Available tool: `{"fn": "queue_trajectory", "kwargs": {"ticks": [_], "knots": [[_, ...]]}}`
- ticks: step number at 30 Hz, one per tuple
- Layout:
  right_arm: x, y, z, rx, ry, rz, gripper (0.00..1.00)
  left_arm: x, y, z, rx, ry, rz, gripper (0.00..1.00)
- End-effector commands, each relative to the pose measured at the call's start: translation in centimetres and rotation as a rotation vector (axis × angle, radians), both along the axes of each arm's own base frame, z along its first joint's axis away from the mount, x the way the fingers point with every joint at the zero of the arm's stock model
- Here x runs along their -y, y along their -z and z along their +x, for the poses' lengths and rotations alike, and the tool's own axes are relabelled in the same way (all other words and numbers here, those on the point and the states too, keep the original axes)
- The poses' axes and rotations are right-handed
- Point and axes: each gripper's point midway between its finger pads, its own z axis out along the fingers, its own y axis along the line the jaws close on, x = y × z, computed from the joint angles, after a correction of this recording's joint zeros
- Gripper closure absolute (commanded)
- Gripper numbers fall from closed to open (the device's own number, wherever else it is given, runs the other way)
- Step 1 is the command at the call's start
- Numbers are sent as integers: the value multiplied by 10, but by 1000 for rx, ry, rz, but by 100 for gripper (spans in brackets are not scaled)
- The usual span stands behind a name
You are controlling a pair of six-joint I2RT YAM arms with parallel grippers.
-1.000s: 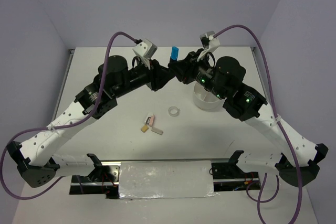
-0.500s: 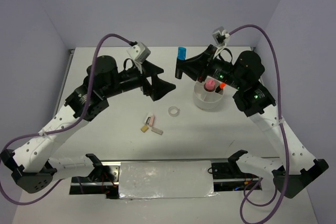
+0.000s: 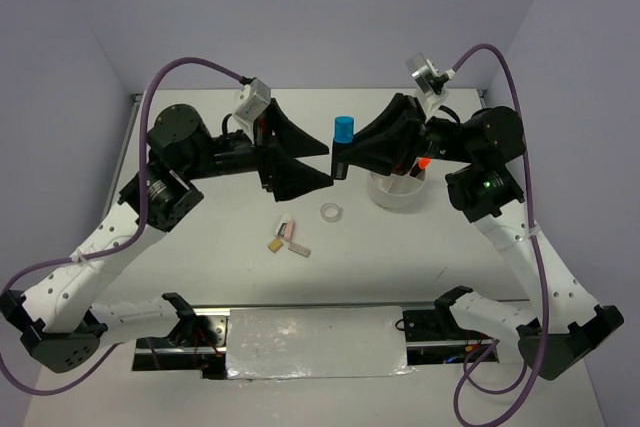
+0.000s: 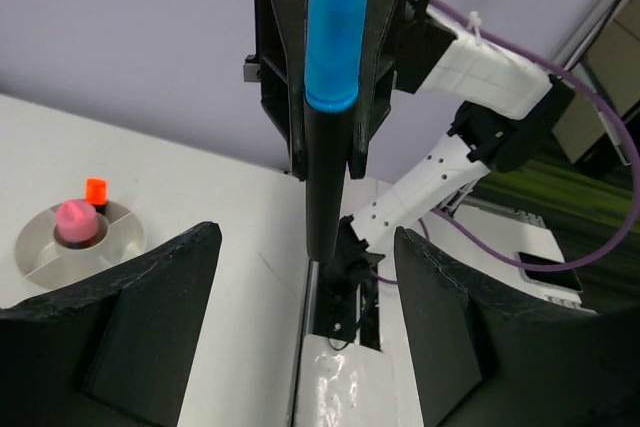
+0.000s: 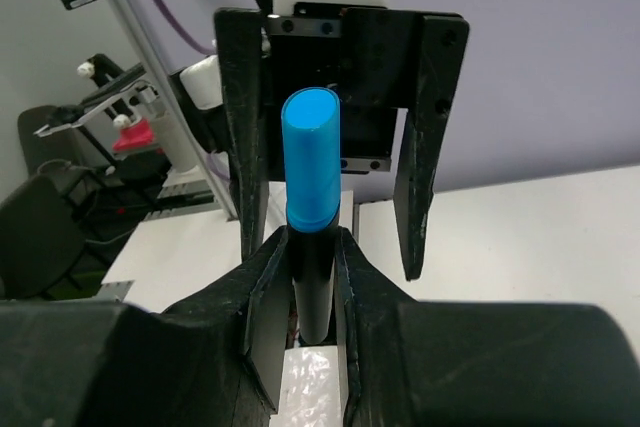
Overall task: Sort the stationery into containers
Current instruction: Close the pen cap on the pen.
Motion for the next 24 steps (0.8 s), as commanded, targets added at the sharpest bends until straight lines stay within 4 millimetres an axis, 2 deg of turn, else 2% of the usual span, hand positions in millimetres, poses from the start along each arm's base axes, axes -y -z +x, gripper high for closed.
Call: {"fn": "queue_trajectory", "kwargs": {"ticks": [1, 5, 8, 12, 15, 16, 21, 22, 24], "knots": [[4, -12, -16, 56, -51, 36, 100, 6, -14, -8, 1, 83, -71, 19], [3, -12, -10, 71, -9, 30, 100, 9, -22, -11, 11, 119, -113, 28], [3, -16, -10, 78, -4, 40, 100, 13, -17, -8, -5, 128, -102, 39], [-2, -14, -6, 70, 10, 24, 100, 14, -19, -6, -7, 120, -113, 46], [-3, -14, -4, 72, 21, 23, 100, 14, -22, -3, -11, 107, -114, 62], [-3, -13, -5, 72, 20, 25, 100, 16, -20, 0, -17, 101, -107, 72], [-4, -11, 2, 61, 46, 21, 99, 20, -21, 5, -18, 94, -99, 89], [-4, -10, 4, 55, 52, 15, 97, 19, -21, 5, -19, 91, -97, 100], [-4, -9, 6, 52, 61, 9, 88, 18, -23, 8, -3, 65, -95, 100]]}}
